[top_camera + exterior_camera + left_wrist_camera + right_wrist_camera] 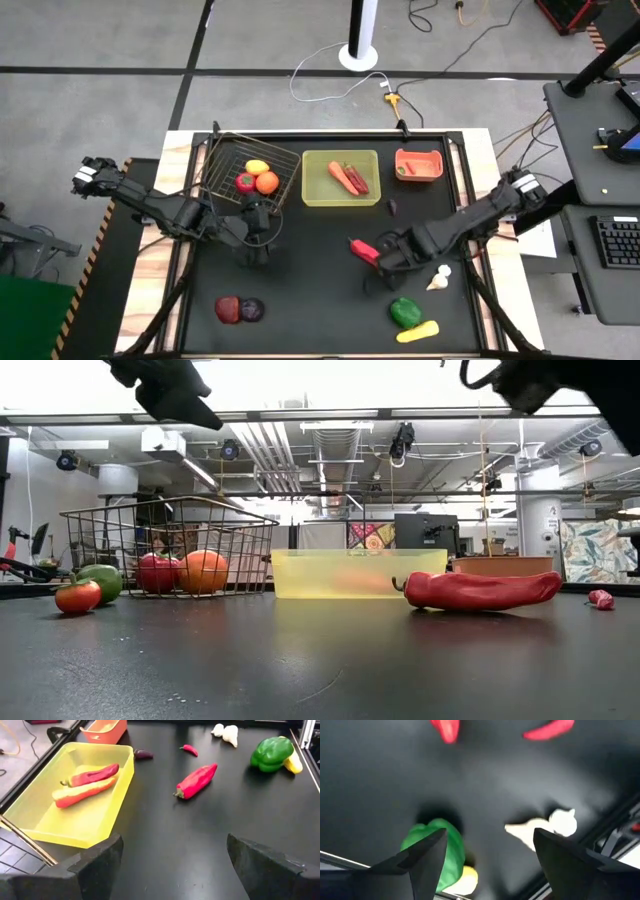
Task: Sort produce into baskets
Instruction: Put the onion into the yellow bin
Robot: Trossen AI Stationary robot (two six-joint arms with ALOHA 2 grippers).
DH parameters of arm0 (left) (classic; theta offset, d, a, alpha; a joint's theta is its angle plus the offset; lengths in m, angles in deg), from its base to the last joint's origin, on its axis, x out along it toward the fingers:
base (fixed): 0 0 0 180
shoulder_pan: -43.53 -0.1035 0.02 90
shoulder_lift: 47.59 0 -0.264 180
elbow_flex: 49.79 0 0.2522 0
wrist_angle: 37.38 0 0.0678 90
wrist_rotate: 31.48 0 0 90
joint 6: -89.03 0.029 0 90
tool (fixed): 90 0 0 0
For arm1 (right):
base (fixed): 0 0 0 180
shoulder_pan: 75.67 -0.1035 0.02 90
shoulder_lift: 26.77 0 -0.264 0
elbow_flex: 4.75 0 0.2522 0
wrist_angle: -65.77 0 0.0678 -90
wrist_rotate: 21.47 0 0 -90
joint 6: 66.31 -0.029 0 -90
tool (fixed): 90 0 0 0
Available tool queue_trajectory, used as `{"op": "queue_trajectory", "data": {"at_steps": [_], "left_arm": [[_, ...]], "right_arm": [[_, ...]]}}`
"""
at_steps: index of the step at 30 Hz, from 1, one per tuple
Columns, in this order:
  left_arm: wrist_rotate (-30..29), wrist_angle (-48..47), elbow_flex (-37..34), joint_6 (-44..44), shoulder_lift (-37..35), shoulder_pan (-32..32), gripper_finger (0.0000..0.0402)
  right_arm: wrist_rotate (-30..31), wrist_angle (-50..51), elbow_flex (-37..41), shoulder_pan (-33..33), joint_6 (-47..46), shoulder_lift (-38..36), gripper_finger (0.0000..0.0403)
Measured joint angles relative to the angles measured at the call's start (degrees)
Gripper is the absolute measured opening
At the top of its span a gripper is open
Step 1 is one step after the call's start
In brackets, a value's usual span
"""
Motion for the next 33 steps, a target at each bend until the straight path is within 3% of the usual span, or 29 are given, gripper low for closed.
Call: {"op": "queue_trajectory", "data": {"at_steps": [9,17,24,33], "left_arm": [[0.02,0.32,0.00,2.89,0.01,-0.56,0.0336],[0.04,1.09,0.00,3.44,0.01,-1.27,0.0336],[0.07,1.09,0.00,3.42,0.01,-1.33,0.0336],[0.07,1.11,0.00,2.94,0.01,-1.33,0.0336]], "right_arm": [[0.65,0.07,3.31,-6.56,-10.20,-1.29,0.0286],[3.49,-0.77,12.99,-10.41,-21.93,-11.73,0.0281],[3.58,-10.74,24.59,-14.81,-33.90,-20.33,0.0283],[3.47,-20.48,32.14,-17.37,-39.31,-20.60,0.0288]]}}
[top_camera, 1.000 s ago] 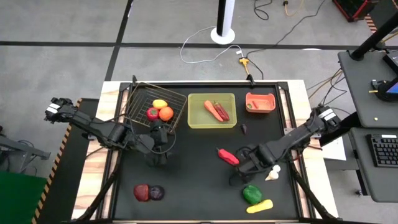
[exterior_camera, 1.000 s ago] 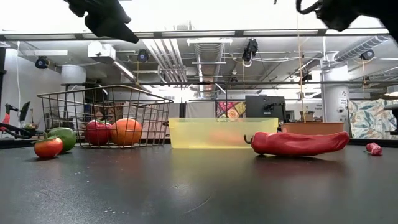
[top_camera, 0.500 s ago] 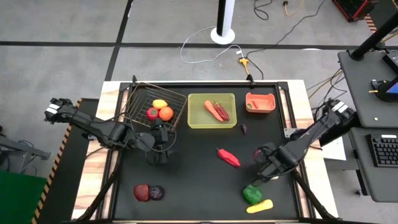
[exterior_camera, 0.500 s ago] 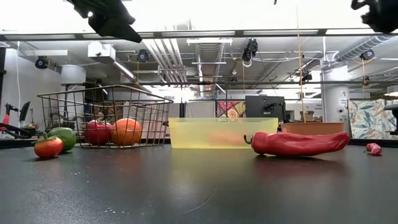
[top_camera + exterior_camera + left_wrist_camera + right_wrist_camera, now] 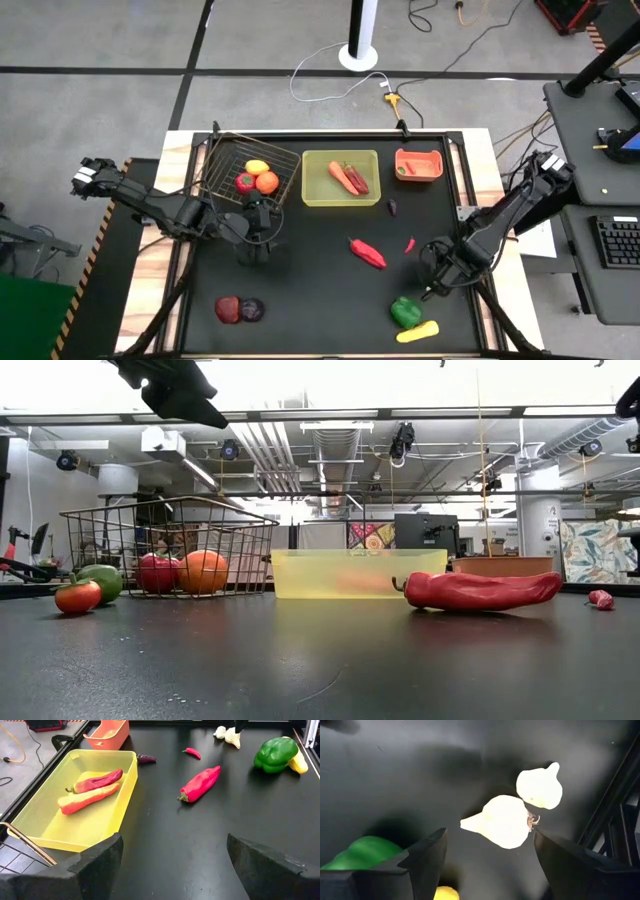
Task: Sort produce into baskets
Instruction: Put the onion into the yellow bin
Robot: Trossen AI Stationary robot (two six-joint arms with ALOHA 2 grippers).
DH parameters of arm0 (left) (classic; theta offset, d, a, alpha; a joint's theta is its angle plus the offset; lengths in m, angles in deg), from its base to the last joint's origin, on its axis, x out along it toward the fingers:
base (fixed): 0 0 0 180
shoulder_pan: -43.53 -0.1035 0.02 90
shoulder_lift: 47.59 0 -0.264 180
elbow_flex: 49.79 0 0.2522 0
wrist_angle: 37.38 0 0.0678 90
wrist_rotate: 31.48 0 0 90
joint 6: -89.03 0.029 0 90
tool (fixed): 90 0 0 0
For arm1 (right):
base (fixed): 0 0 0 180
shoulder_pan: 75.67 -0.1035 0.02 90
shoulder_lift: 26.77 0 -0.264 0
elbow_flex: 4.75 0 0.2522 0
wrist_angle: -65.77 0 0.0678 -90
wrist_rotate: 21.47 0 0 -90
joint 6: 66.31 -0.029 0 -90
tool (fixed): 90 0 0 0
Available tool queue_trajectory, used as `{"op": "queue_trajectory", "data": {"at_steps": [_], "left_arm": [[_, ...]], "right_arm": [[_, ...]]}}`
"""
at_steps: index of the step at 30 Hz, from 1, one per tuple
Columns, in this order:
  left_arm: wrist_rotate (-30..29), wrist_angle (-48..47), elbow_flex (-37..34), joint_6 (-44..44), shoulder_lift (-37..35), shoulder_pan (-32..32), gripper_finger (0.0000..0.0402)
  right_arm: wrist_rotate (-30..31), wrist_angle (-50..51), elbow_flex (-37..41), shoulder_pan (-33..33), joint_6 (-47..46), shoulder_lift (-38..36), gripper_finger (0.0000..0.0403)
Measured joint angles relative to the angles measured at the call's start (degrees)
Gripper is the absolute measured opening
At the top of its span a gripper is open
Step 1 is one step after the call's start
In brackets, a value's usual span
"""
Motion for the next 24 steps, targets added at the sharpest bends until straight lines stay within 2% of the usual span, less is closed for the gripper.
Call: {"op": "queue_trajectory", "data": {"at_steps": [6,15,24], "left_arm": [[0.00,0.04,0.00,-0.95,0.00,0.00,0.0336],[0.00,0.11,0.00,-1.05,0.00,0.00,0.0336],[0.00,0.09,-0.02,-1.05,-0.01,0.00,0.0336]], "right_arm": [[-0.58,-0.67,0.07,-1.09,-1.65,0.88,0.0283],[-0.28,-1.44,1.33,-5.58,-9.71,0.88,0.0286],[2.78,-8.52,6.61,-5.65,-10.83,0.90,0.0283]]}}
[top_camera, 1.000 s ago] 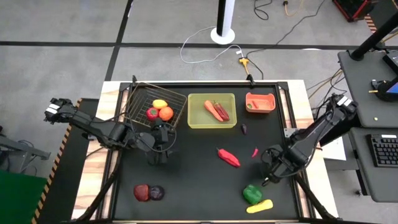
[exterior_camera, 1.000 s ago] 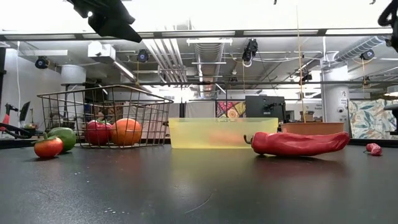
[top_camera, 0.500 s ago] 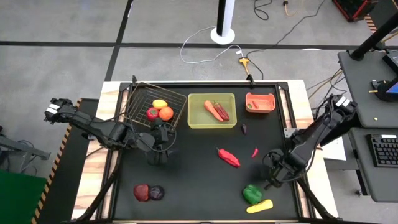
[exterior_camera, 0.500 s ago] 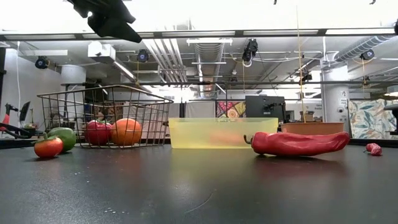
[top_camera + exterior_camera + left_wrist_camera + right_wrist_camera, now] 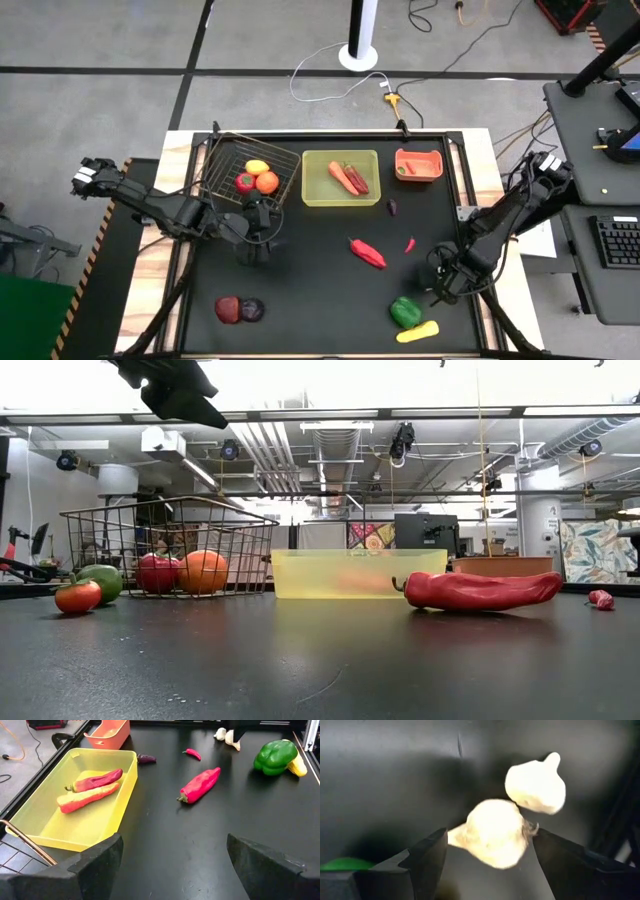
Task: Sort produce into baskets
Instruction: Put the onion into the yellow bin
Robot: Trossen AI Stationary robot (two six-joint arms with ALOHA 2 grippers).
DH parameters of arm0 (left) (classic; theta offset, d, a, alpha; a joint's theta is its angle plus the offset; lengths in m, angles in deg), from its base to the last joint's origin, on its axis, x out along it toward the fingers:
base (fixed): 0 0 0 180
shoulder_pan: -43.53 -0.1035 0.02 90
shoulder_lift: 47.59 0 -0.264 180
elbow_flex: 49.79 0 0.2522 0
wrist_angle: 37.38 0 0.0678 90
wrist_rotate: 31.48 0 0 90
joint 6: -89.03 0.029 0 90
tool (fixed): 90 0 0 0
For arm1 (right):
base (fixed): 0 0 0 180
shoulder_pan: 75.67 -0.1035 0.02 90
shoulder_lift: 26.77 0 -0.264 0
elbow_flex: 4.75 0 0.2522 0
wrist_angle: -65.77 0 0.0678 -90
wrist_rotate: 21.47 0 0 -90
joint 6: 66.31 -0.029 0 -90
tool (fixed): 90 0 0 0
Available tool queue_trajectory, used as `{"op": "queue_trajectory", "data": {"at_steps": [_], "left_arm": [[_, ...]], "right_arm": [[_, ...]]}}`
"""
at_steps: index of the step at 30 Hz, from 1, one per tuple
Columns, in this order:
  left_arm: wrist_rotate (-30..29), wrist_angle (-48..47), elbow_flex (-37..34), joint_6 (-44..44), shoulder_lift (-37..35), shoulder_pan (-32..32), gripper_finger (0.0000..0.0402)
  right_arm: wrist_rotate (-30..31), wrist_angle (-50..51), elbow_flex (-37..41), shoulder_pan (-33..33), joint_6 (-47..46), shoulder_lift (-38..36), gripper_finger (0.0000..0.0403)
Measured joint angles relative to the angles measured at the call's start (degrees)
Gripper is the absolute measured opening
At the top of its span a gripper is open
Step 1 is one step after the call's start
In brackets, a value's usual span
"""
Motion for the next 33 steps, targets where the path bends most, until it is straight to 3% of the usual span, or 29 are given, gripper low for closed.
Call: {"op": "queue_trajectory", "data": {"at_steps": [10,23,33], "left_arm": [[0.00,-0.01,-0.01,0.00,0.01,0.00,0.0336],[-1.38,0.00,-0.02,-0.03,0.00,0.02,0.0336],[-1.38,0.00,-0.04,-0.22,0.01,0.02,0.0336]], "right_arm": [[0.26,-5.37,4.01,0.02,-1.13,0.00,0.0271],[0.06,-7.46,3.65,0.02,-1.13,0.00,0.0147],[0.10,-6.67,0.52,0.02,-0.01,0.00,0.0163]]}}
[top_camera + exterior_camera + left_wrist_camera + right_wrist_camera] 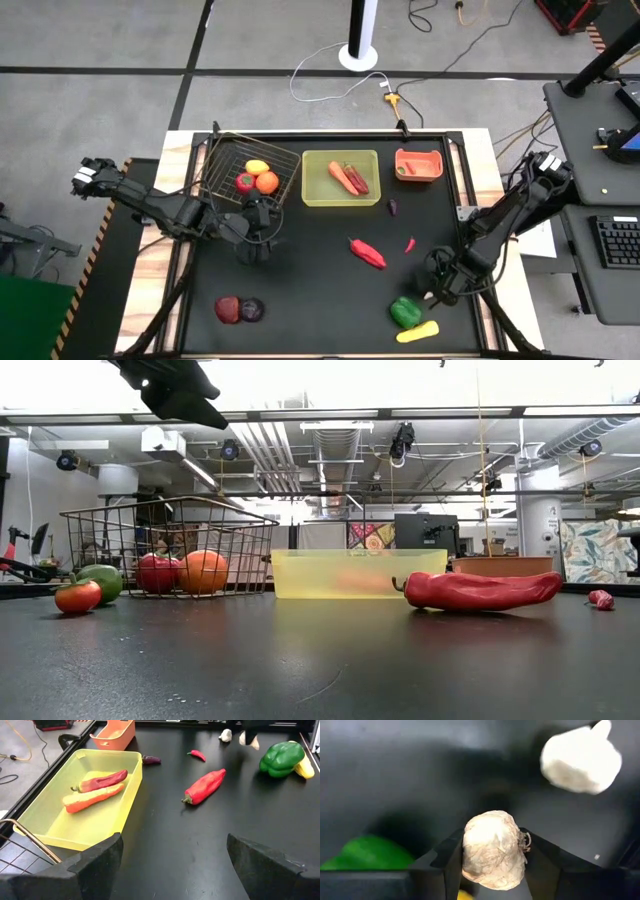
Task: Sort produce into baskets
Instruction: Put the onion into the yellow bin
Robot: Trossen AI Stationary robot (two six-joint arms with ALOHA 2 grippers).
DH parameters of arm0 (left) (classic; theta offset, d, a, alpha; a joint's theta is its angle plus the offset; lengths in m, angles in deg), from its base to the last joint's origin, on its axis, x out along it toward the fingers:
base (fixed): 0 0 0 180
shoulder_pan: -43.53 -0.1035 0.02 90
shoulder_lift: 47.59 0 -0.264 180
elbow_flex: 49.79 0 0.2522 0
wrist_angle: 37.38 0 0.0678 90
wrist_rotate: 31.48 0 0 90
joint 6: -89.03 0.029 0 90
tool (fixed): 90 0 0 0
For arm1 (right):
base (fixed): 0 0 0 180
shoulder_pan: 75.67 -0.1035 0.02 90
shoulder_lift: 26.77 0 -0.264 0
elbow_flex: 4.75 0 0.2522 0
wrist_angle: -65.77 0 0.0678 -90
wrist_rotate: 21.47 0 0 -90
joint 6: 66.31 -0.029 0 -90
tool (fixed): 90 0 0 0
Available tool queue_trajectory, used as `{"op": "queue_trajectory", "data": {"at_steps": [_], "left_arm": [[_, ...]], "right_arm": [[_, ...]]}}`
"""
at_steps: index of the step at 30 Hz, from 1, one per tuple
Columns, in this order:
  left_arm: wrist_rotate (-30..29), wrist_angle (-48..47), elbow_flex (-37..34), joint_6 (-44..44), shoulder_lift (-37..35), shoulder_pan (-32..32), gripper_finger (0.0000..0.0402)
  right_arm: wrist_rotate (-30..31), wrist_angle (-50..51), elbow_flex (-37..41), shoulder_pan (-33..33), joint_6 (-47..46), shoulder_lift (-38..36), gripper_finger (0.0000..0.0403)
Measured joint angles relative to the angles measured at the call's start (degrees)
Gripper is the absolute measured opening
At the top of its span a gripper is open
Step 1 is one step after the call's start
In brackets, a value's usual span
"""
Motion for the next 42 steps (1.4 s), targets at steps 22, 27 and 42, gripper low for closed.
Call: {"op": "queue_trajectory", "data": {"at_steps": [22,27,42], "left_arm": [[-0.10,1.12,0.00,0.18,-0.02,0.00,0.0336],[-0.11,1.16,0.00,0.17,0.00,-0.01,0.0336],[-0.11,1.16,0.00,-2.36,0.00,-0.01,0.0336]], "right_arm": [[21.18,17.27,-18.66,14.54,28.07,-0.07,0.0157],[21.31,13.86,-20.74,25.69,47.73,-0.07,0.0157],[24.19,-10.28,-20.80,53.56,95.15,4.37,0.0155]]}}
